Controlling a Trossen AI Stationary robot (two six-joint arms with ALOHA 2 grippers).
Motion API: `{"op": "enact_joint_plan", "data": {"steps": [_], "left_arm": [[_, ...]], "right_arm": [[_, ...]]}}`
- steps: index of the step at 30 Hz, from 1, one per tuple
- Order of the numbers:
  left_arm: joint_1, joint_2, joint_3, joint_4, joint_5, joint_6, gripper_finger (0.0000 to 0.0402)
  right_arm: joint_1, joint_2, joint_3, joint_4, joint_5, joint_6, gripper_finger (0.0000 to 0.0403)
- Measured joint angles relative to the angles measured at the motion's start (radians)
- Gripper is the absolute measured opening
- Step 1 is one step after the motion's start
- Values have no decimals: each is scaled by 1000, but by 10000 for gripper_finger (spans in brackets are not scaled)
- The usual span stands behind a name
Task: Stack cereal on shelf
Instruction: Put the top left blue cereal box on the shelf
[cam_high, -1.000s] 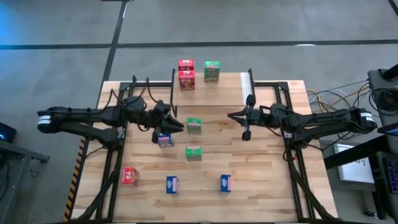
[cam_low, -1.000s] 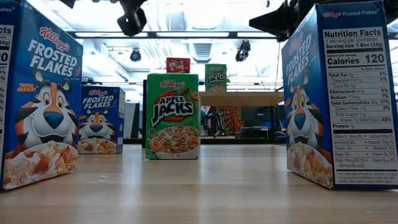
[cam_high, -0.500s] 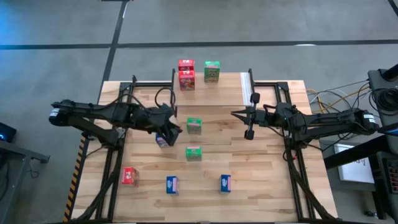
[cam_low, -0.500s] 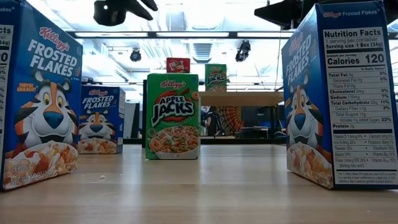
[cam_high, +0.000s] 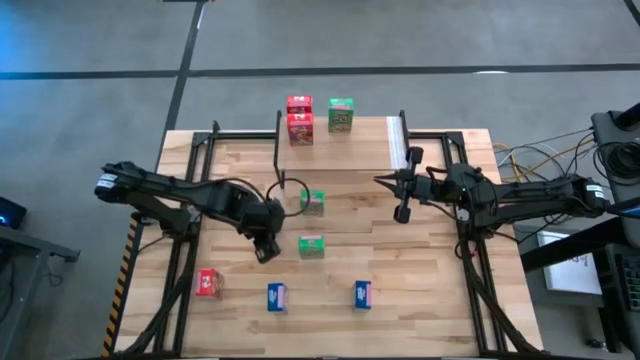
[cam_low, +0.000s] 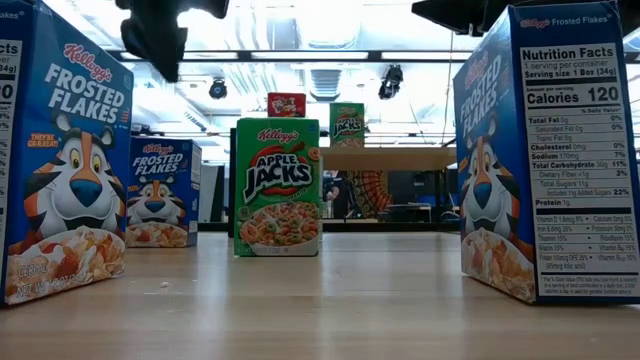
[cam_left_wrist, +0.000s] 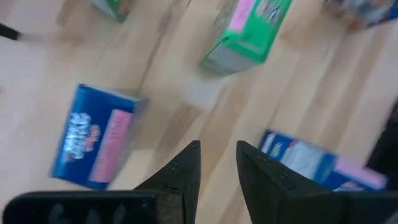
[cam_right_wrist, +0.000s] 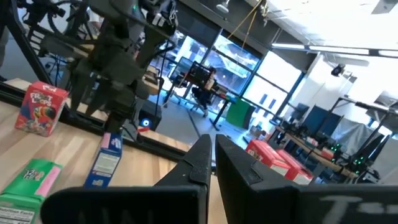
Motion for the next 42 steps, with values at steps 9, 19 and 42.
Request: {"op": "enact_joint_plan", "data": {"steps": [9,19,42], "left_arm": [[0,-12,-7,-121,-141,159,169],[4,-12,-61,-107,-186,277,249],[97,-14,-179,32,-192,381,252]], "right_arm": [[0,0,0,-2,0,-5,13],[0,0,0,-10,0,2,13],[0,0,0,-17,0,2,13]]}}
